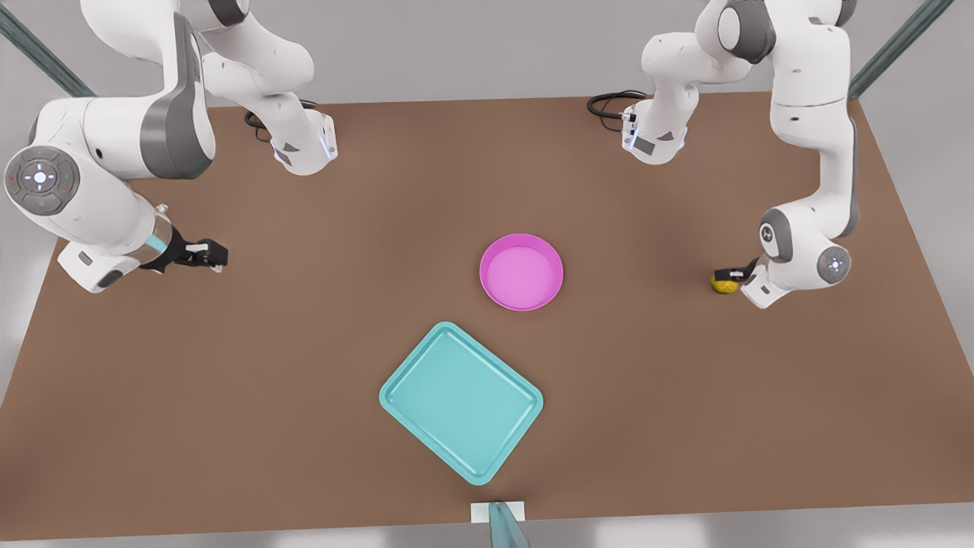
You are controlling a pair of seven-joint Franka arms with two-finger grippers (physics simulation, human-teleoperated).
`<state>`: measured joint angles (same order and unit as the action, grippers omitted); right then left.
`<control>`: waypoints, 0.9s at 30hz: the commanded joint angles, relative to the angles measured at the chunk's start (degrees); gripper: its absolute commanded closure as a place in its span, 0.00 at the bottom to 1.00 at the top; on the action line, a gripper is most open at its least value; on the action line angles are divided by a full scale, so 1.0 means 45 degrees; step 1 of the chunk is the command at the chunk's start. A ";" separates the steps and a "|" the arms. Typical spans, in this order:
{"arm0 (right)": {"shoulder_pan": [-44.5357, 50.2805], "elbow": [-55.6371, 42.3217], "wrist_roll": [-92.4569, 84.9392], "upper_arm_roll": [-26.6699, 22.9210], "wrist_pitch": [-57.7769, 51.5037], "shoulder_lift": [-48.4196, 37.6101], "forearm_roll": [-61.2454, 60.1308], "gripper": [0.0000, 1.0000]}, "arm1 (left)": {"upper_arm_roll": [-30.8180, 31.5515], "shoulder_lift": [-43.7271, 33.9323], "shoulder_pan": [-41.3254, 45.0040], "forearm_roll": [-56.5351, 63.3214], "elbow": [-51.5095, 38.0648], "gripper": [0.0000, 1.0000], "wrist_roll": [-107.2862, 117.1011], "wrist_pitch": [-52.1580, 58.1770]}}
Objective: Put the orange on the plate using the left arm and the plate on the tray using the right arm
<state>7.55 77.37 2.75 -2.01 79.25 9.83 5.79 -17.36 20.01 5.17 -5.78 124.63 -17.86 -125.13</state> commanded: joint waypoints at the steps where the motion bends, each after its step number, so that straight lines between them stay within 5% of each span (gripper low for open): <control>1: 0.0001 -0.0006 0.0053 -0.0003 0.0005 0.0003 -0.0017 0.00 | -0.0008 0.0161 0.0003 0.0015 -0.0001 0.00 -0.2556 -0.0358; 24: 0.0001 -0.0006 0.0053 -0.0003 -0.0014 0.0062 -0.0017 0.00 | 0.0011 0.1568 0.0120 -0.0102 -0.0158 0.00 -0.2458 -0.0964; 27: 0.0001 -0.0006 0.0053 -0.0003 -0.0014 0.0081 -0.0017 0.00 | 0.0011 0.1529 0.0160 -0.0121 -0.0158 0.20 -0.2341 -0.0964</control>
<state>7.56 77.37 2.93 -2.01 79.21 10.22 5.77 -17.31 26.97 5.88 -6.22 123.95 -26.64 -129.24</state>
